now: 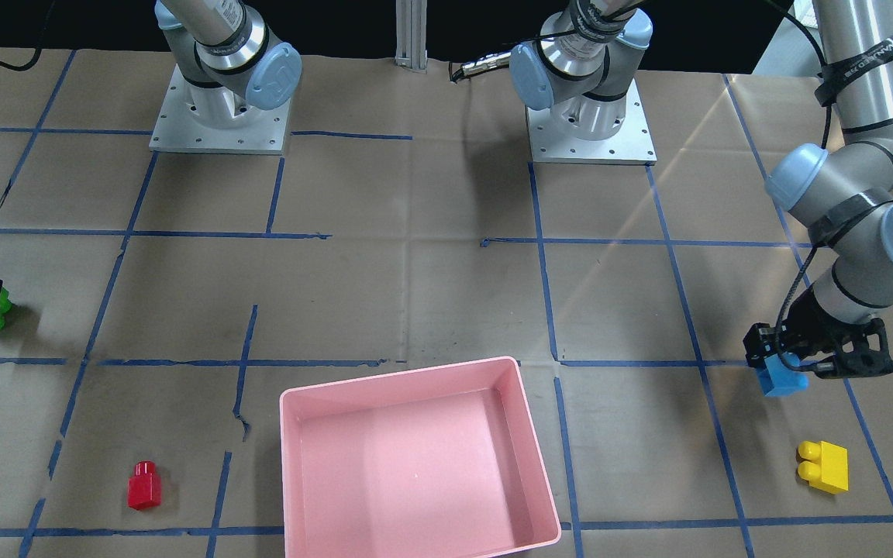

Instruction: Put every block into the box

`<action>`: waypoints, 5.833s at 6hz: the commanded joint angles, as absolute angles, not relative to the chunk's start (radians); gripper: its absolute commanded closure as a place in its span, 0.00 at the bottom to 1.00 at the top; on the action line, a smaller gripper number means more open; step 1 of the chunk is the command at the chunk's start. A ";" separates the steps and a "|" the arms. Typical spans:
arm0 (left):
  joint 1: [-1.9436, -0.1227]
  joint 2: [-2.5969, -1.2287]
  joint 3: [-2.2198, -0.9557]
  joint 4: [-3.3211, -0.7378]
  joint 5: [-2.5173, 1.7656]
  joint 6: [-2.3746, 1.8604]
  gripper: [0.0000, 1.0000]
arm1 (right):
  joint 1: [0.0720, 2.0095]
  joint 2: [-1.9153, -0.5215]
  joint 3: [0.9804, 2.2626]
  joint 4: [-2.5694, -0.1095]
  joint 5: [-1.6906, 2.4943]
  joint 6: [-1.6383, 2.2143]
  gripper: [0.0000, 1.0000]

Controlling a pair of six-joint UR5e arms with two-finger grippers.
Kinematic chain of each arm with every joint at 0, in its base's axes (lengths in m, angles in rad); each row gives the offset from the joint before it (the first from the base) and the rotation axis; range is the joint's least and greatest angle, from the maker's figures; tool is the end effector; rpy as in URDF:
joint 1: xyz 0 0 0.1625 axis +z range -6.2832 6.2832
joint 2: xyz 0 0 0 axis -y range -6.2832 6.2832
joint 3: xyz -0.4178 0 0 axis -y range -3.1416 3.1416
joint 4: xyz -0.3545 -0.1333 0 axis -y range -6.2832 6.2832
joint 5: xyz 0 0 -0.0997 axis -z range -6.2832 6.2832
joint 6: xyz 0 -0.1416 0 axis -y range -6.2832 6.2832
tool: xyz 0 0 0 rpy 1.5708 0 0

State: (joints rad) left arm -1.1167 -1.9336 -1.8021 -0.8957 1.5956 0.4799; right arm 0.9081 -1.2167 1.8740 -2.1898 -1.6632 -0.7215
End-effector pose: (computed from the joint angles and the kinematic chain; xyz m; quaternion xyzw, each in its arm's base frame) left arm 0.1259 -0.5538 0.2216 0.0124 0.9990 -0.0306 0.0293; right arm -0.2250 -0.4837 0.1931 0.0302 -0.9983 -0.0442 0.0233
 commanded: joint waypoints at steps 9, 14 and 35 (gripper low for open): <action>-1.809 -2.233 -1.322 -1.019 1.554 0.045 0.97 | 1.192 -1.384 1.468 -1.609 -1.621 -0.341 0.96; -1.607 -2.105 -1.364 -1.078 1.591 0.051 0.01 | 1.377 -1.338 1.468 -1.736 -1.575 -0.134 0.96; -1.339 -2.077 -1.440 -1.075 1.601 0.629 0.98 | 1.442 -0.819 1.253 -2.021 -1.577 -0.317 0.01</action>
State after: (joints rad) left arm -1.2787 -2.0987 -1.4425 -1.0599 1.5969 0.6886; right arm 1.4614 -0.8529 1.2146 -1.9523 -1.5783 -0.2745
